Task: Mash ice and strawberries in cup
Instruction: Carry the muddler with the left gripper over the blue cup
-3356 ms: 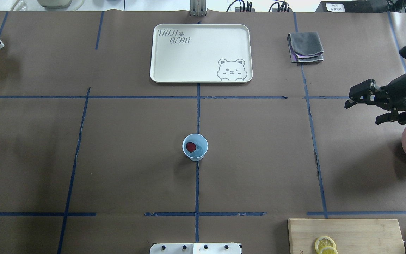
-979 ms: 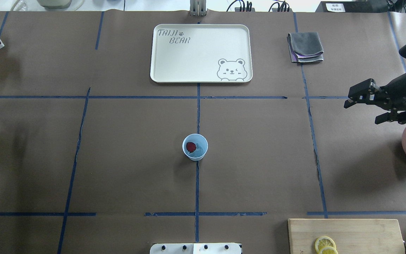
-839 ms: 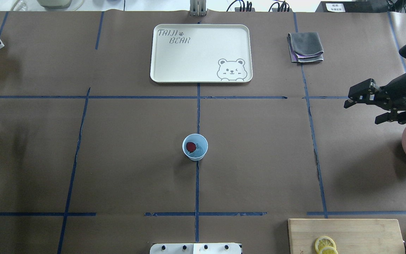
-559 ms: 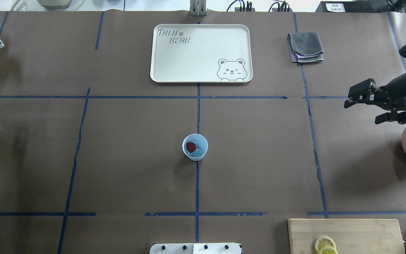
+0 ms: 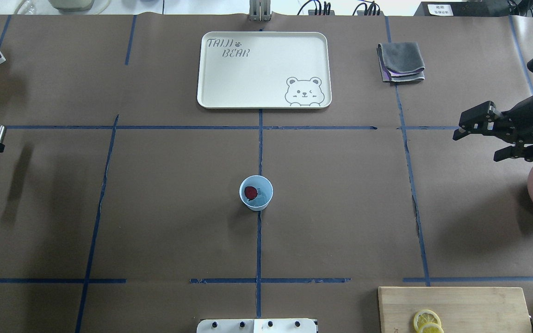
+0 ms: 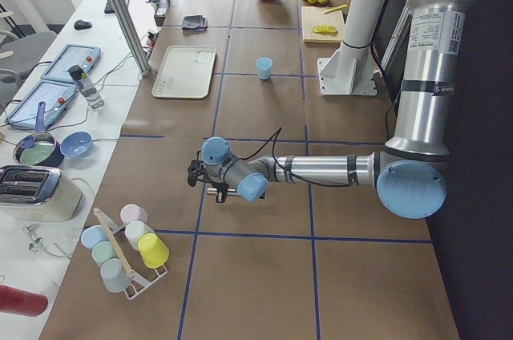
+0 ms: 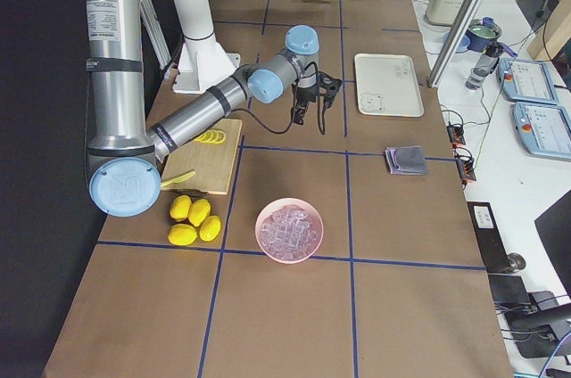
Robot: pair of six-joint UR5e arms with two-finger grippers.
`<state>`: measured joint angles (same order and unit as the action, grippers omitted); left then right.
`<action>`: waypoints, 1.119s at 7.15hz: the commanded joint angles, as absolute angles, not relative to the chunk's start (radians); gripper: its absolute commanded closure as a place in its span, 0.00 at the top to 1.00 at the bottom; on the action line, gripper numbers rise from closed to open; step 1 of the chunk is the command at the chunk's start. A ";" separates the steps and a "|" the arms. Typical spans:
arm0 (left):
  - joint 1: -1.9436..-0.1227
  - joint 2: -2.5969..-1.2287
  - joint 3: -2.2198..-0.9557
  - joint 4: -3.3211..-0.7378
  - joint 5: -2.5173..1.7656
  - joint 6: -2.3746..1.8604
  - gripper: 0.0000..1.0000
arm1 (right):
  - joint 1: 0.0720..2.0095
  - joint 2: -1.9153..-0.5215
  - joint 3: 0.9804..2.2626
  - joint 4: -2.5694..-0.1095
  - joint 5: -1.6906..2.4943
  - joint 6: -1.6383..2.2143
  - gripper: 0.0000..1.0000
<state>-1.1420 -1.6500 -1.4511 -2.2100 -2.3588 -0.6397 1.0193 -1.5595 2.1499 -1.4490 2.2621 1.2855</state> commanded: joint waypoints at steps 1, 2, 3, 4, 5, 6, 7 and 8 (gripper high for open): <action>-1.036 -1.722 -1.630 -2.207 -2.370 -0.756 0.00 | 1.026 -1.560 2.158 -1.453 2.263 1.285 1.00; -0.987 -1.811 -1.664 -2.207 -2.332 -0.759 0.00 | 1.028 -1.560 2.158 -1.453 2.263 1.285 1.00; -0.886 -1.910 -1.683 -2.207 -2.206 -0.770 0.00 | 1.026 -1.557 2.157 -1.453 2.263 1.285 1.00; -0.782 -1.983 -1.712 -2.209 -2.124 -0.755 0.00 | 1.028 -1.554 2.157 -1.451 2.261 1.285 1.00; -0.694 -2.088 -1.703 -2.207 -2.106 -0.749 0.00 | 1.028 -1.552 2.154 -1.451 2.261 1.285 1.00; -0.683 -2.173 -1.715 -2.218 -1.989 -0.682 0.00 | 1.026 -1.548 2.152 -1.450 2.261 1.285 1.00; -0.646 -2.180 -1.736 -2.264 -1.921 -0.623 0.00 | 1.026 -1.546 2.152 -1.448 2.261 1.285 1.00; -0.612 -2.171 -1.736 -2.405 -1.855 -0.621 0.00 | 1.026 -1.546 2.149 -1.448 2.261 1.285 1.00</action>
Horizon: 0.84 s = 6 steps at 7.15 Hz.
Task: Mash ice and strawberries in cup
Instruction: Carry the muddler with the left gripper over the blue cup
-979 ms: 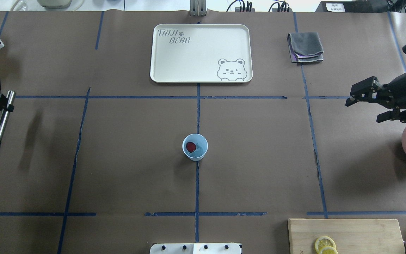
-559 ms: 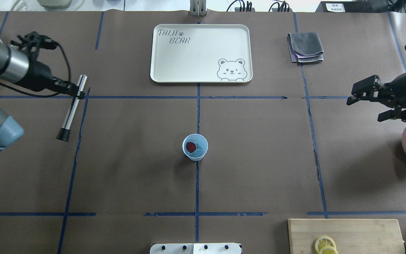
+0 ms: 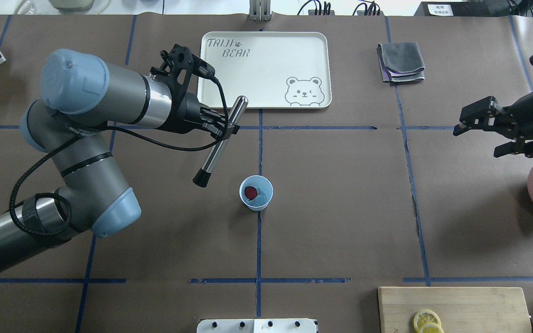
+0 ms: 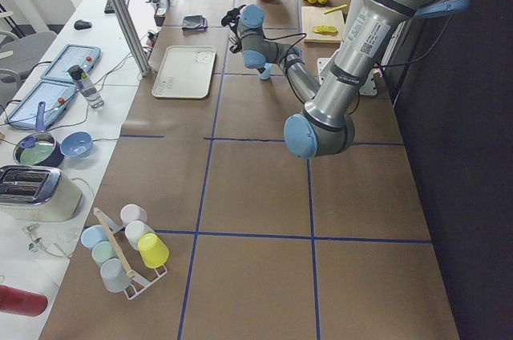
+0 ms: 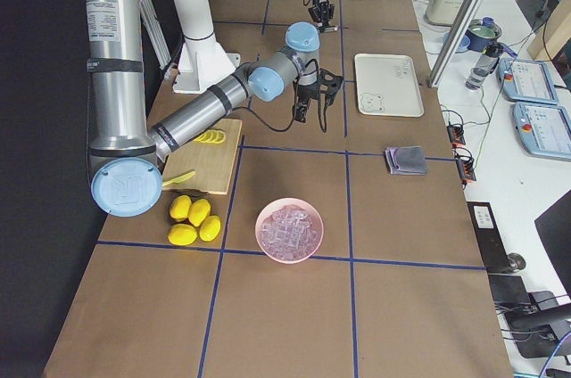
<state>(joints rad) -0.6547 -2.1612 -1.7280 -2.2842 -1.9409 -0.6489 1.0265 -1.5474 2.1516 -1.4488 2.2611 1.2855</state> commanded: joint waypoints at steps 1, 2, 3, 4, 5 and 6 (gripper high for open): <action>-0.536 -2.158 -1.733 -2.499 -1.675 -0.618 0.00 | 1.026 -1.548 2.148 -1.447 2.261 1.285 1.00; -0.423 -2.149 -1.729 -2.579 -1.444 -0.615 0.00 | 1.025 -1.546 2.146 -1.447 2.261 1.285 1.00; -0.367 -2.149 -1.711 -2.682 -1.295 -0.614 0.00 | 1.025 -1.546 2.145 -1.447 2.261 1.285 1.00; -0.364 -2.151 -1.710 -2.727 -1.276 -0.597 0.00 | 1.025 -1.546 2.145 -1.445 2.261 1.285 1.00; -0.364 -2.151 -1.688 -2.796 -1.272 -0.582 0.00 | 1.025 -1.546 2.143 -1.445 2.261 1.285 1.00; -0.364 -2.151 -1.660 -2.862 -1.270 -0.527 0.00 | 1.025 -1.546 2.140 -1.445 2.261 1.285 1.00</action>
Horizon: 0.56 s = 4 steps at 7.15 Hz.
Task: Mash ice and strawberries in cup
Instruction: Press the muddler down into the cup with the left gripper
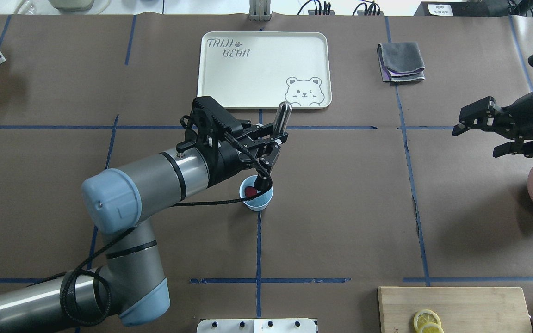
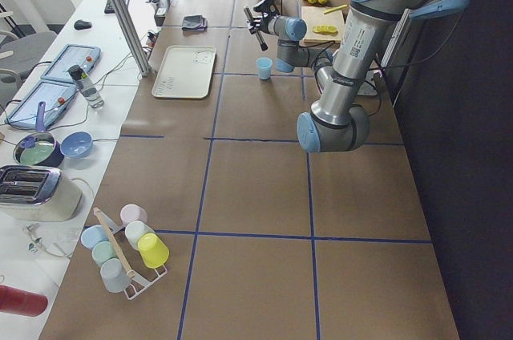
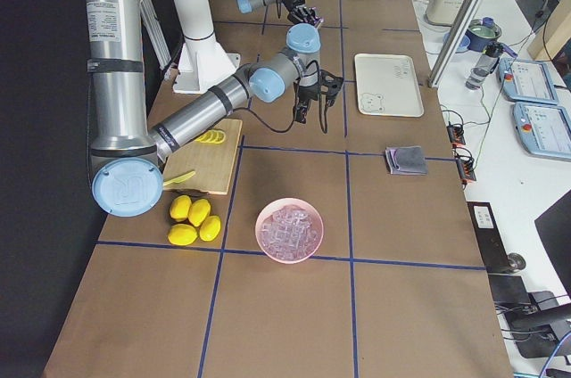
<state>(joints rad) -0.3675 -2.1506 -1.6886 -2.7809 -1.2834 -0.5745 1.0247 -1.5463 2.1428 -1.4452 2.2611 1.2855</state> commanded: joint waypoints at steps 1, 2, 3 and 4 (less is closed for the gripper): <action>-0.364 -2.151 -1.620 -2.908 -1.270 -0.506 0.00 | 1.025 -1.546 2.140 -1.443 2.261 1.285 1.00; -0.364 -2.149 -1.603 -2.927 -1.272 -0.485 0.00 | 1.025 -1.546 2.138 -1.443 2.261 1.285 1.00; -0.361 -2.148 -1.603 -2.931 -1.273 -0.438 0.00 | 1.025 -1.546 2.140 -1.443 2.261 1.285 1.00; -0.354 -2.131 -1.603 -2.933 -1.273 -0.436 0.00 | 1.025 -1.546 2.140 -1.443 2.261 1.285 1.00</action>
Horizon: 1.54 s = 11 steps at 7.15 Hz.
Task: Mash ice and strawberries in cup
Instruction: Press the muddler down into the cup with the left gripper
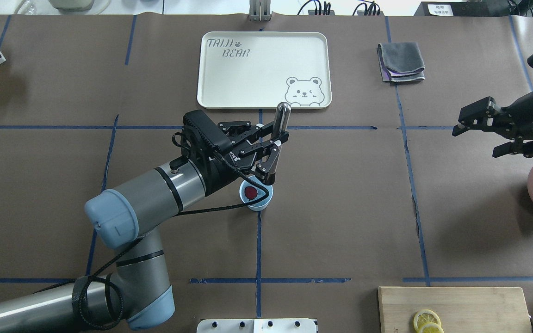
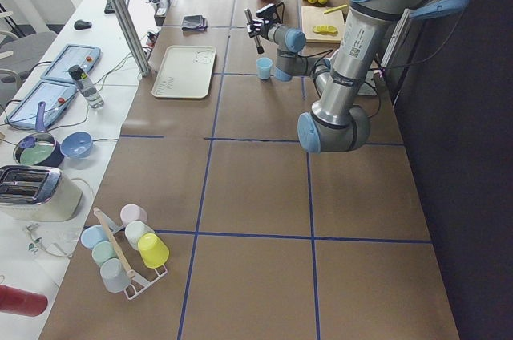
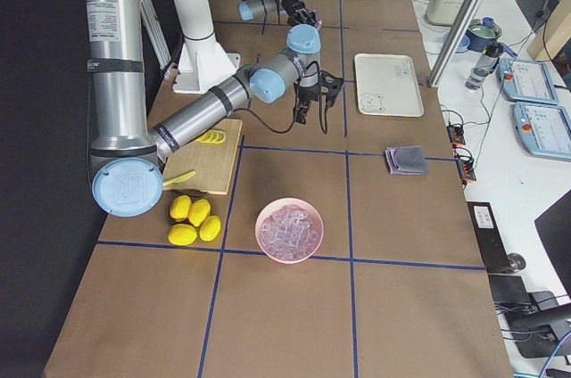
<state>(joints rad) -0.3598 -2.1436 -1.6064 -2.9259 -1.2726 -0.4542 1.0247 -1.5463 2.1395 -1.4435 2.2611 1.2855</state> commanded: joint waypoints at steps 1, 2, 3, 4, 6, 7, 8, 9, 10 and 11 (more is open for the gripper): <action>-0.348 -2.126 -1.601 -2.939 -1.272 -0.434 0.00 | 1.025 -1.546 2.140 -1.445 2.261 1.285 1.00; -0.341 -2.114 -1.601 -2.939 -1.272 -0.433 0.00 | 1.025 -1.546 2.141 -1.445 2.263 1.285 1.00; -0.330 -2.114 -1.598 -2.939 -1.272 -0.433 0.00 | 1.025 -1.546 2.141 -1.445 2.263 1.285 1.00; -0.328 -2.115 -1.585 -2.941 -1.272 -0.431 0.00 | 1.026 -1.548 2.141 -1.445 2.263 1.285 1.00; -0.328 -2.117 -1.562 -2.953 -1.272 -0.407 0.00 | 1.026 -1.549 2.146 -1.445 2.263 1.285 1.00; -0.328 -2.117 -1.524 -2.988 -1.272 -0.405 0.00 | 1.026 -1.549 2.146 -1.445 2.263 1.285 1.00; -0.322 -2.117 -1.482 -3.034 -1.272 -0.403 0.00 | 1.026 -1.549 2.145 -1.445 2.263 1.285 1.00; -0.319 -2.117 -1.476 -3.037 -1.272 -0.403 0.00 | 1.026 -1.549 2.145 -1.445 2.263 1.285 1.00; -0.319 -2.118 -1.480 -3.037 -1.272 -0.403 0.00 | 1.026 -1.548 2.143 -1.445 2.263 1.285 1.00; -0.319 -2.128 -1.492 -3.034 -1.273 -0.402 0.00 | 1.026 -1.548 2.143 -1.445 2.263 1.285 1.00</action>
